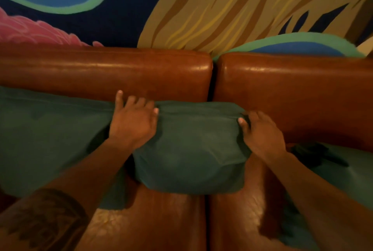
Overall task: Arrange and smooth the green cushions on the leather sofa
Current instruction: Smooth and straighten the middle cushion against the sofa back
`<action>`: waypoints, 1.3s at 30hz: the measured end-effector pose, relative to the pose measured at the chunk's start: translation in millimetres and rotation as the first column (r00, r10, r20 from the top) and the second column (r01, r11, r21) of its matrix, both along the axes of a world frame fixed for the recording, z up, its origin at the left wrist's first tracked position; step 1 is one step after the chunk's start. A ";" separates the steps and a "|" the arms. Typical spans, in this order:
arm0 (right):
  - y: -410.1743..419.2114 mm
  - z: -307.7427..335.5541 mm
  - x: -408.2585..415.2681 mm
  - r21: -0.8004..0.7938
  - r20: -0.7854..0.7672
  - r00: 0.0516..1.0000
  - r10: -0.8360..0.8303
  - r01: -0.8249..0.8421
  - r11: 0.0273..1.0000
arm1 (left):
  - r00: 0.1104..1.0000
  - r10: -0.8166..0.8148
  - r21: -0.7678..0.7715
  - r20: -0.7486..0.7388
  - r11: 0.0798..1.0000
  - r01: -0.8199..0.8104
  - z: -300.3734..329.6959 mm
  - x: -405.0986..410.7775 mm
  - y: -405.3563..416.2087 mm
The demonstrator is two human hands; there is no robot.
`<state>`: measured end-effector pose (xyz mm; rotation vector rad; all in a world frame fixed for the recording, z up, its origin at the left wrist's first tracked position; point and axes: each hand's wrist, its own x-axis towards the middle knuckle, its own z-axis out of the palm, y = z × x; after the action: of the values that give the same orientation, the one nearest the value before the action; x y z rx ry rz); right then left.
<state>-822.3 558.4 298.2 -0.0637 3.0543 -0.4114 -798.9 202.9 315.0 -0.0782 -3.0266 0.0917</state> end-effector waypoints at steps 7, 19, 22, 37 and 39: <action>1.6 12.6 -20.0 -0.287 -0.157 0.981 -0.116 0.067 0.955 | 1.000 0.008 0.299 -0.030 0.954 0.002 9.9 -7.5 -29.3; -32.2 25.7 -2.9 -0.314 -0.455 0.845 -0.281 0.143 0.938 | 0.940 0.277 0.411 -0.199 0.894 -0.177 18.2 1.9 -26.3; -30.2 24.0 -7.0 -0.332 -0.442 0.862 -0.247 0.099 0.938 | 0.925 0.358 0.459 -0.127 0.848 -0.265 16.9 3.5 -30.3; -157.2 12.3 8.5 0.041 -0.096 0.953 0.289 -0.286 0.957 | 0.983 -0.072 0.128 0.168 0.991 0.051 4.4 15.6 54.8; -153.8 6.8 9.7 0.088 -0.069 0.946 0.317 -0.311 0.946 | 0.972 -0.091 0.091 0.219 0.993 0.073 -2.6 17.1 49.8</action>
<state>-812.6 404.6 305.1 -0.5698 3.0559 -0.2764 -781.8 252.7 312.5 -0.2204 -3.2408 -0.0526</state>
